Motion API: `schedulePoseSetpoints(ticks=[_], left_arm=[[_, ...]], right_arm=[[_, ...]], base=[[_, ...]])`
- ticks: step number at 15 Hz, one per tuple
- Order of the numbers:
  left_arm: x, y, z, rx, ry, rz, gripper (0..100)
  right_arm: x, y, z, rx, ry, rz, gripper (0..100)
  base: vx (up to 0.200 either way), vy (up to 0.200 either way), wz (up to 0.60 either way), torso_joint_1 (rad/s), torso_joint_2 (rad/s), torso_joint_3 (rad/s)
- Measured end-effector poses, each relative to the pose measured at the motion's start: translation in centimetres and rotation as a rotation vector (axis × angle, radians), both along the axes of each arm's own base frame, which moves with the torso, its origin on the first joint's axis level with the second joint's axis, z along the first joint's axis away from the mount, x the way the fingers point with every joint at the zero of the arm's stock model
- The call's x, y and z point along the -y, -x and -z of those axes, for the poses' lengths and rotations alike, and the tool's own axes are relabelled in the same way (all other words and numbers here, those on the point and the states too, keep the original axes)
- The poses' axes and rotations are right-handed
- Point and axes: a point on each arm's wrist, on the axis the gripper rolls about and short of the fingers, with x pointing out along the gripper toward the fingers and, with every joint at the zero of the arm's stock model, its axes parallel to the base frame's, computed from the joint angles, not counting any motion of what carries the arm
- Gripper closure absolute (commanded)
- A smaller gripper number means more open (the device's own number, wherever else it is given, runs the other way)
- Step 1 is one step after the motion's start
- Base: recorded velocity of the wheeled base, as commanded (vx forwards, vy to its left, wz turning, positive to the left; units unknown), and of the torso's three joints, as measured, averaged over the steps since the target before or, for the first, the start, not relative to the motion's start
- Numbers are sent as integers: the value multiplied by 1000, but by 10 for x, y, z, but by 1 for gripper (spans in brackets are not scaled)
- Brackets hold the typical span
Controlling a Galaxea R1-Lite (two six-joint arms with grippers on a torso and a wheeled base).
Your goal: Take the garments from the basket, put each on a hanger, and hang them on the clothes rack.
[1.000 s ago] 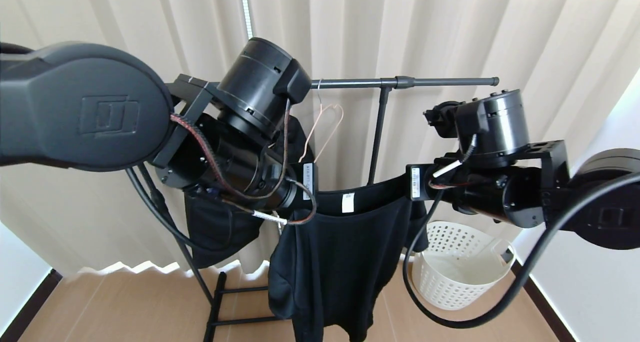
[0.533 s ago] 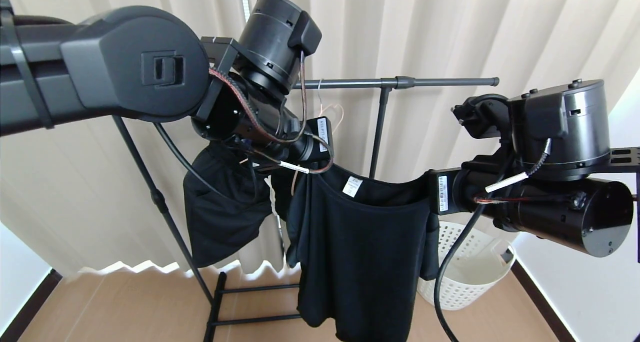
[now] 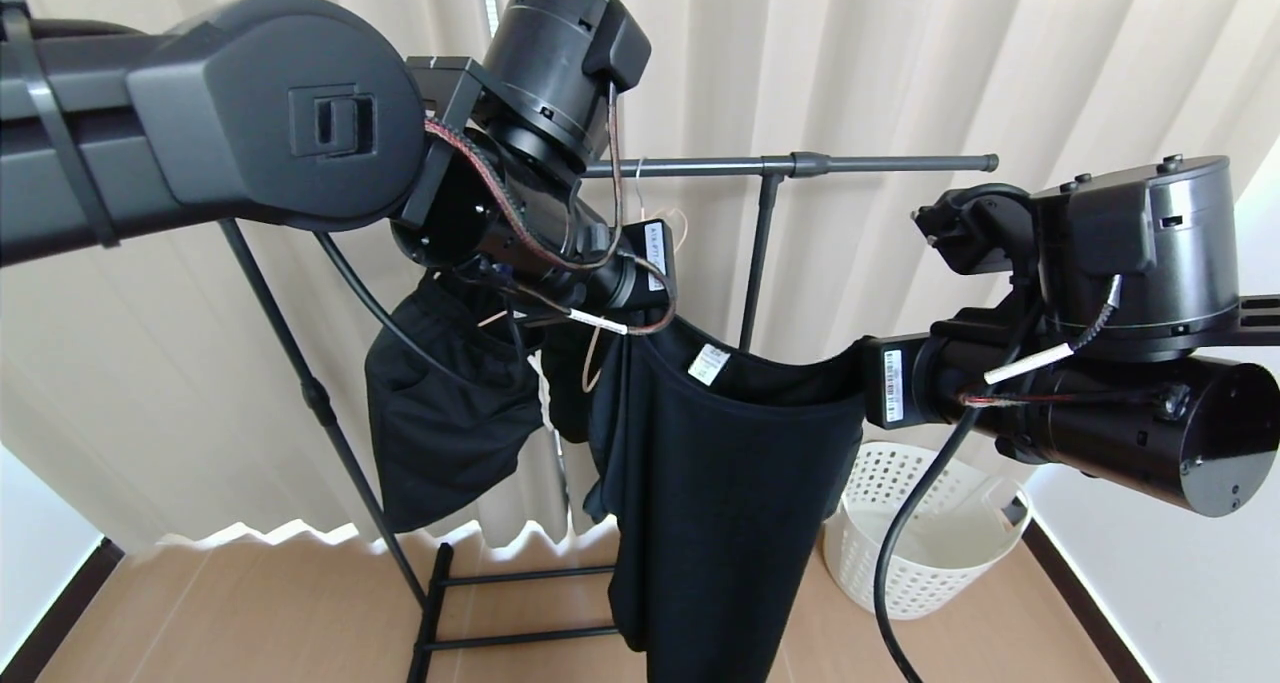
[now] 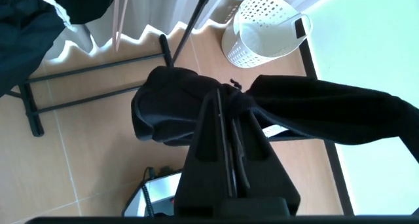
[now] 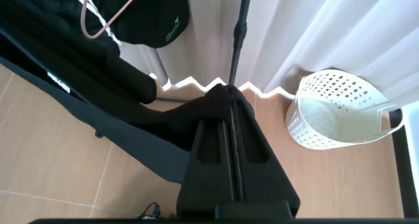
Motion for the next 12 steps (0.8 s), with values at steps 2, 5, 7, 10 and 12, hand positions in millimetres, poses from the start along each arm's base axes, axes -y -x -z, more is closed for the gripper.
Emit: schedulePoseSetpoints(ticks=[2,5,7,10,12], left_arm=[[0,0,0,1,-1,1,100],[-2,2,0,-6,-7,1,0],[-5,5,-2,-14,-17,3,0],[-9,10,-3,-21,-36,11,0],[-11,12,-3,-24,-41,12,0]], right_arm=[[1,-1,-1,3,-2,4,100],[4,-4,0,2,0,18,100],[7,-7,-1,5,0,33,100],[12,-14,-1,5,5,61,100],[14,-17,0,3,8,73,100]], base=[[0,0,0,0,0,0],[0,0,0,0,0,0],[0,0,0,0,0,0],[0,0,0,0,0,0],[0,0,0,0,0,0]])
